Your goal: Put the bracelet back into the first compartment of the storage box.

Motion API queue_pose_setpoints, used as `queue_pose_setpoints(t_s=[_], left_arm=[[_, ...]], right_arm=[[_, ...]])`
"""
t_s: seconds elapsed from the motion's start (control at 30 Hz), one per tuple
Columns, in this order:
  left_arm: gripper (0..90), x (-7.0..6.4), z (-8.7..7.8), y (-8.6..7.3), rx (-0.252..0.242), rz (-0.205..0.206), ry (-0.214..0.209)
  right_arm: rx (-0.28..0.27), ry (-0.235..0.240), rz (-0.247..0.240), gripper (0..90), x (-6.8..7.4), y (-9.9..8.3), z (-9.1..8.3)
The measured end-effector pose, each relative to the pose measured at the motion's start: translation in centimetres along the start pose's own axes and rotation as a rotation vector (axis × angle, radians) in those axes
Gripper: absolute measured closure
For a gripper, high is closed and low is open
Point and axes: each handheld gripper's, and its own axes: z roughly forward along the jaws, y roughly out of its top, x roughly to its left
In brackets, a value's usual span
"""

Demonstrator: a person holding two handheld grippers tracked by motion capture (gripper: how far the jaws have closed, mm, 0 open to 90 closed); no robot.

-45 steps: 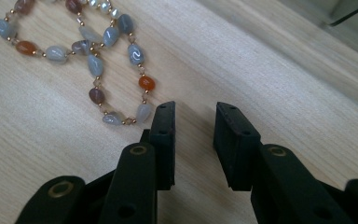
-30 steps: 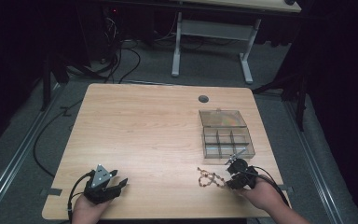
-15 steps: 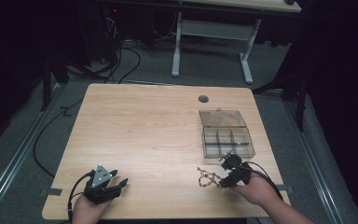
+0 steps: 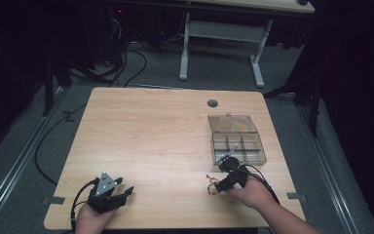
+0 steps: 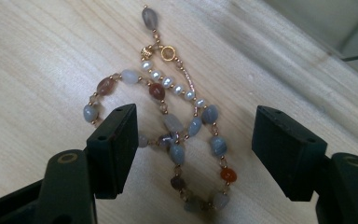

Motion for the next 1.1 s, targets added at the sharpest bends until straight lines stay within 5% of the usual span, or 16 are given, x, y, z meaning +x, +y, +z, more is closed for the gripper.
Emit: queue_pose_setpoints(t_s=[0.53, 0.73, 0.93, 1.1], left_arm=[[45.3, 0.0, 0.0, 0.0, 0.002, -0.001, -0.001], [45.3, 0.0, 0.0, 0.0, 0.002, 0.000, -0.002], [45.3, 0.0, 0.0, 0.0, 0.001, 0.000, -0.001], [45.3, 0.0, 0.0, 0.0, 0.002, 0.000, -0.002]], right_arm=[[0.079, -0.011, -0.023, 42.0, -0.5, -1.1, -0.3], [0.124, -0.049, -0.061, 43.3, -0.7, -1.7, -0.3], [0.142, -0.047, -0.117, 68.8, -0.6, -2.1, -0.6], [0.146, -0.045, -0.155, 77.1, -0.1, -2.2, -0.6]])
